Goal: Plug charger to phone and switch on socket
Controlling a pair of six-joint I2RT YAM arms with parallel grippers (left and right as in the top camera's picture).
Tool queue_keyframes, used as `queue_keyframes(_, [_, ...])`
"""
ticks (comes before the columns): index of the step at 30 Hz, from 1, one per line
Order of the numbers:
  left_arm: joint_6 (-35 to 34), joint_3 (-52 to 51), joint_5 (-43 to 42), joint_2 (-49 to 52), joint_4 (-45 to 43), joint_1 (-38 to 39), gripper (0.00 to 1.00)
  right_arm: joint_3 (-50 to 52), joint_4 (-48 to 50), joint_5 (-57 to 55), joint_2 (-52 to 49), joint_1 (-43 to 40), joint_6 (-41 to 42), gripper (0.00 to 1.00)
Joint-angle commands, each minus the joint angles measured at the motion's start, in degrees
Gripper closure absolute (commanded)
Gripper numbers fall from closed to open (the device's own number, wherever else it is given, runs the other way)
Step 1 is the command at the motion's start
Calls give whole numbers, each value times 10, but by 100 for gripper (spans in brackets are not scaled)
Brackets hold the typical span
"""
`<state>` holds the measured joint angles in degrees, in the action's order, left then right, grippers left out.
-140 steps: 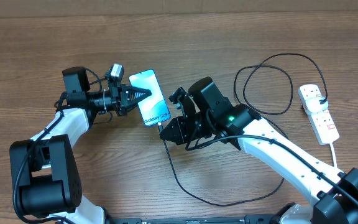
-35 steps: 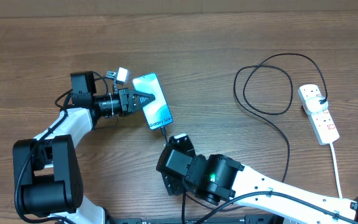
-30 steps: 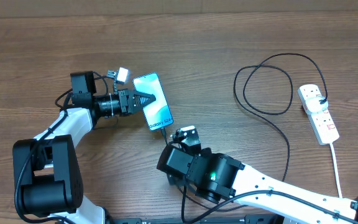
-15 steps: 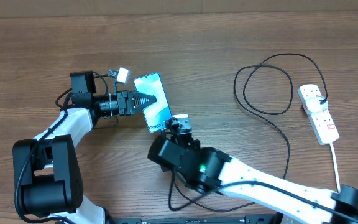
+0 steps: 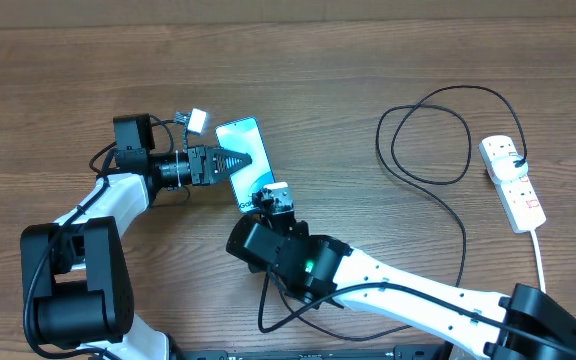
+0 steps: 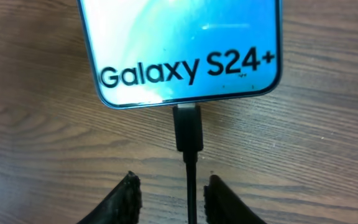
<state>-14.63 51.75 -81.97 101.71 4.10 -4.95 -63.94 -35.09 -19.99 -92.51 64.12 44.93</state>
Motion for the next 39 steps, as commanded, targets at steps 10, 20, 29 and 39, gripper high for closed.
queue_keyframes(10, [-9, 6, -39, -5, -2, 1, 96, 0, 20, -10, -19, -31, -2, 89])
queue_keyframes(20, [-8, 6, -63, -5, 4, 1, 96, 0, 78, 34, -19, -44, -69, 96])
queue_keyframes(29, [-6, 6, -77, -5, 4, 1, 96, -6, 97, 35, -19, -46, -110, 96])
queue_keyframes(39, [5, 6, -78, -5, 5, 1, 96, -9, 100, 35, -18, -46, -109, 96])
